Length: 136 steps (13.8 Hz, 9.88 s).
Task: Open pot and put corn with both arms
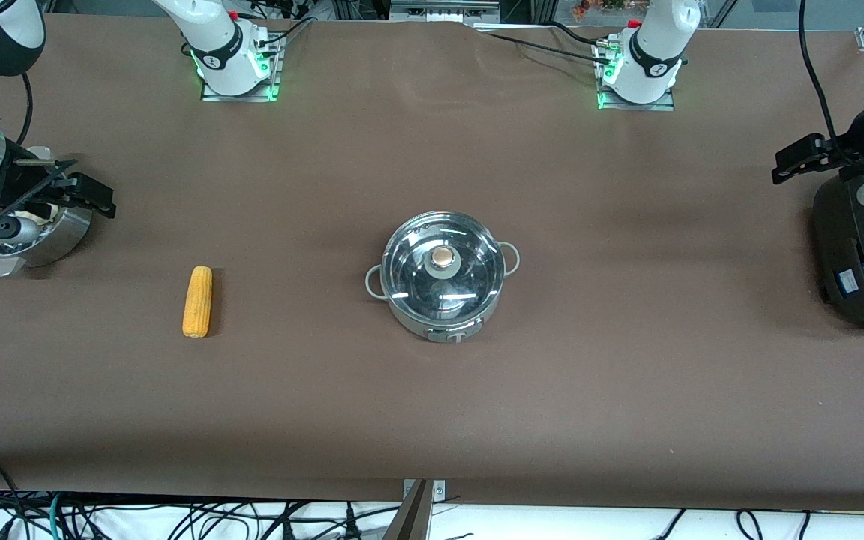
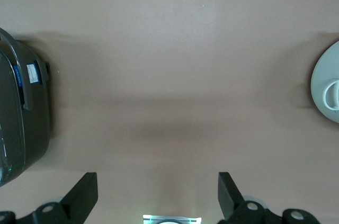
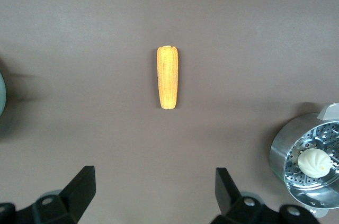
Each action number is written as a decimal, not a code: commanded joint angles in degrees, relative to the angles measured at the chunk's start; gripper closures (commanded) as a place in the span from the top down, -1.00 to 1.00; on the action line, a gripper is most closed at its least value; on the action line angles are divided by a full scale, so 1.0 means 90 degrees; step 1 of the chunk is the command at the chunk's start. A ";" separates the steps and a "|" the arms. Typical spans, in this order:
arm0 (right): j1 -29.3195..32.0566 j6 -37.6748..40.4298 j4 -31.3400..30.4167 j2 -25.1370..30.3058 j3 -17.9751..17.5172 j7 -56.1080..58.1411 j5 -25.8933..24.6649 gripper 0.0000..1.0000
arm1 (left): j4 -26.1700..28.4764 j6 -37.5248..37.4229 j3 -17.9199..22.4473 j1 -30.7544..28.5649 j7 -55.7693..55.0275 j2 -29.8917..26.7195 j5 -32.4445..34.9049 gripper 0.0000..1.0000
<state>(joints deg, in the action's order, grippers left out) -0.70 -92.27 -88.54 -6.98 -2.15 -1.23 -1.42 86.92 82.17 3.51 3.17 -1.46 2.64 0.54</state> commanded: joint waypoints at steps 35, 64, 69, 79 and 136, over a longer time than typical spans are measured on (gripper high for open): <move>0.0038 0.0047 0.0199 -0.0094 0.0063 -0.0019 -0.0096 1.00 | -0.0097 0.0021 -0.0010 -0.0020 0.0113 0.0049 0.0058 1.00; 0.0155 -0.4972 -0.1715 -0.3013 -0.0015 0.0020 0.0060 1.00 | 0.0870 0.0595 -0.1442 -0.0049 -0.2216 -0.0118 -0.0841 0.99; 0.0155 -0.5119 -0.1715 -0.3141 -0.0015 0.0020 0.0060 0.92 | 0.0763 0.1854 -0.2080 0.0612 -0.3870 0.0710 -0.0909 0.99; 0.0146 -0.5012 -0.1706 -0.3121 -0.0015 0.0146 0.0060 -1.00 | -0.1930 0.1925 -0.1504 0.3103 -0.5625 0.3610 -0.0216 0.99; -0.3419 -0.3115 0.1967 -0.3549 -0.0562 -0.3672 0.0782 -1.00 | 0.2381 0.2957 -0.0411 0.0147 0.0989 0.0684 -0.0382 -1.00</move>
<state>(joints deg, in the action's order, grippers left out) -30.37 -117.16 -72.82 -35.67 -7.67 -34.34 5.25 102.07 104.53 -0.91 5.96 1.80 12.94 -1.40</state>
